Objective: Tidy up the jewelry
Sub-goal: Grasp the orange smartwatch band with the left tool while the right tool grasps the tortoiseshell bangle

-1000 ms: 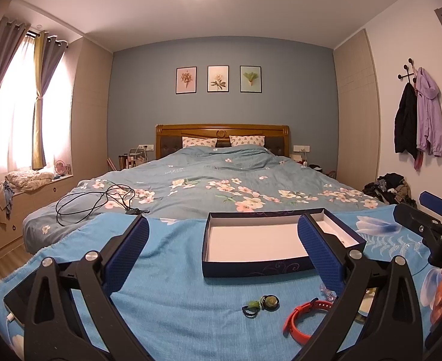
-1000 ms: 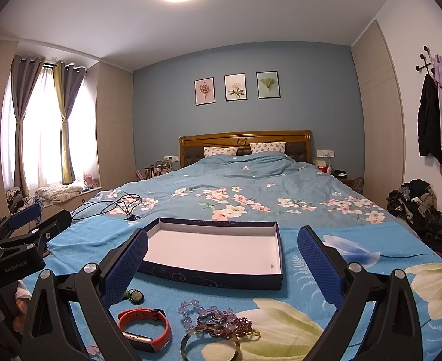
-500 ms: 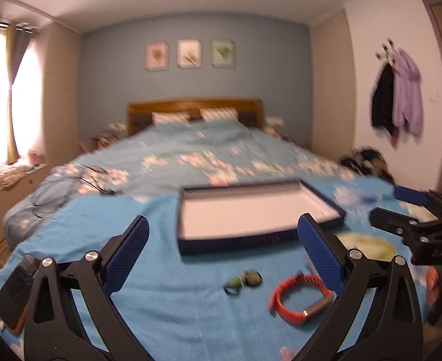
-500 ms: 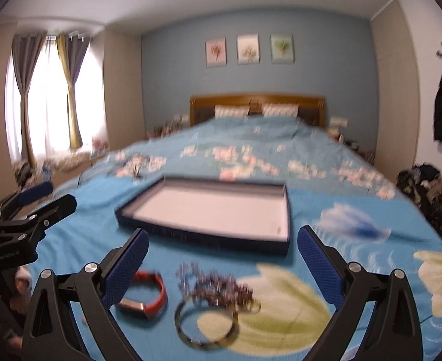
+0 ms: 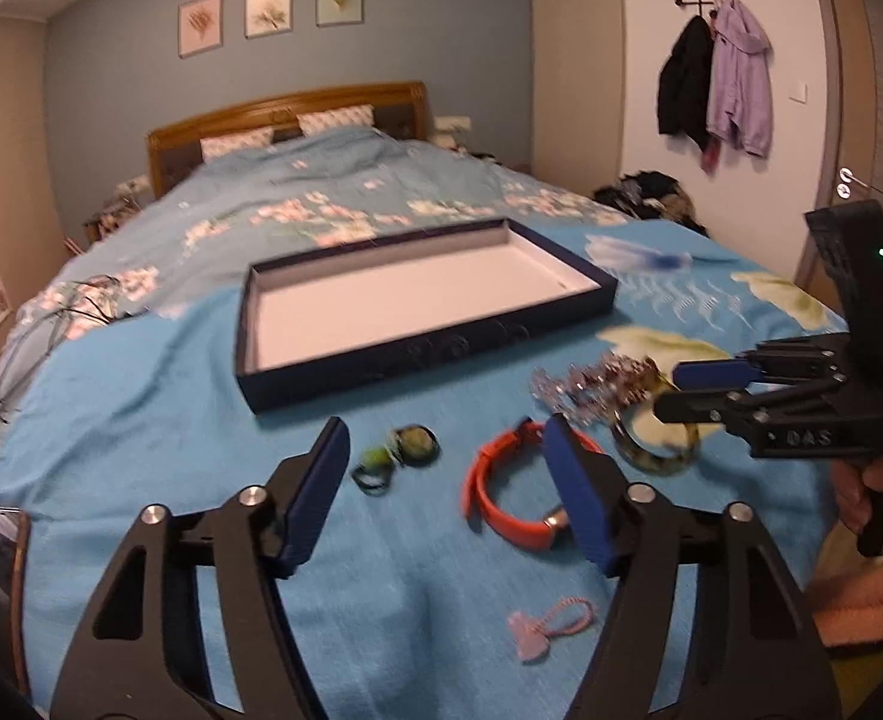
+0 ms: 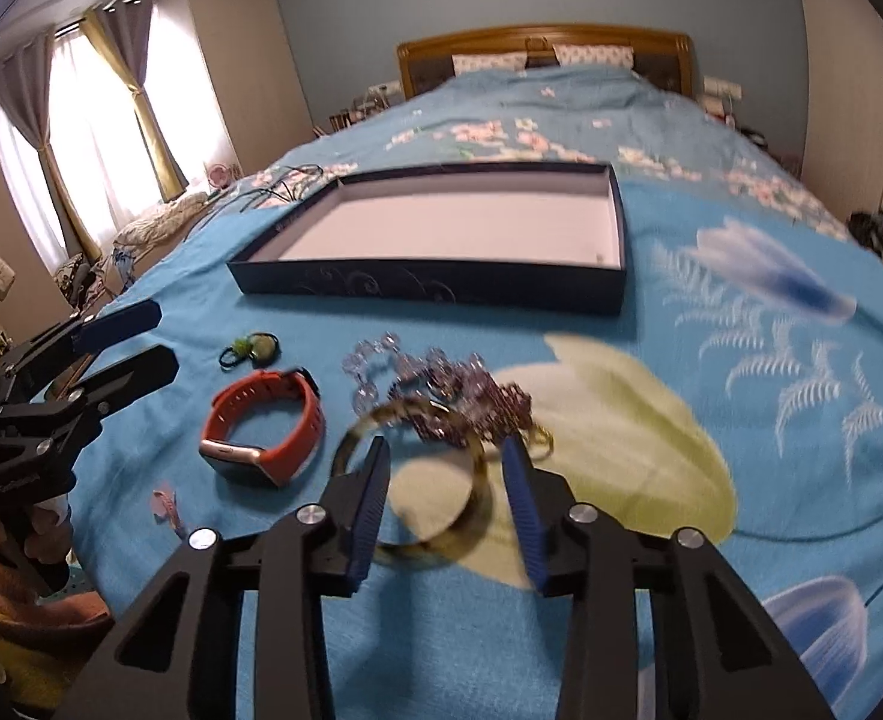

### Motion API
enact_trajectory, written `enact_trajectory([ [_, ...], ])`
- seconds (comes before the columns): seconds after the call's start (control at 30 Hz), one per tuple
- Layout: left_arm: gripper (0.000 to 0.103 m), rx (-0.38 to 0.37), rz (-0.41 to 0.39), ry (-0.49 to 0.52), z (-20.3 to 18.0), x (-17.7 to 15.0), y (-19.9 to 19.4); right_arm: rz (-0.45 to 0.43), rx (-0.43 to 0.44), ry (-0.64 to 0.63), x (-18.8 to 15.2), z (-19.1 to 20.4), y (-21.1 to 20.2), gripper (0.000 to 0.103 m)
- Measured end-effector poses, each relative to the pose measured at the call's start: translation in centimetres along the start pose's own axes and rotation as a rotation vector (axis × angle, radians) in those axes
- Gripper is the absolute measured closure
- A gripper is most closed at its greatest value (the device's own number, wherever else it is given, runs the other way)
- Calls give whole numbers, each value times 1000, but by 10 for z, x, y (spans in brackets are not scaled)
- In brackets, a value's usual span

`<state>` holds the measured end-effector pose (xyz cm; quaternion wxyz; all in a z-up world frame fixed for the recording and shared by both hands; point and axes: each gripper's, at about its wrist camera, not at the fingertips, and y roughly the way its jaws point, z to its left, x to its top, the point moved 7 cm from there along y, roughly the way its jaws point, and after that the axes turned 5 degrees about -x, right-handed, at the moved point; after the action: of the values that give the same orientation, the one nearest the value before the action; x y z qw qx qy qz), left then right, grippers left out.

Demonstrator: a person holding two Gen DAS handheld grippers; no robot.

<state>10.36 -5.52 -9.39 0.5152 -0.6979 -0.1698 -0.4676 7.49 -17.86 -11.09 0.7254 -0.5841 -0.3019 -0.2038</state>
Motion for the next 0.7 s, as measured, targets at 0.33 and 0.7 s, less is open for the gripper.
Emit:
enact_trajectory([
  [0.33, 61, -129, 161, -82, 2, -17, 30, 62, 63, 89, -3, -8, 10, 96],
  [0.7, 84, -198, 258, -118, -3, -24, 51, 79, 60, 50, 0, -6, 12, 93],
])
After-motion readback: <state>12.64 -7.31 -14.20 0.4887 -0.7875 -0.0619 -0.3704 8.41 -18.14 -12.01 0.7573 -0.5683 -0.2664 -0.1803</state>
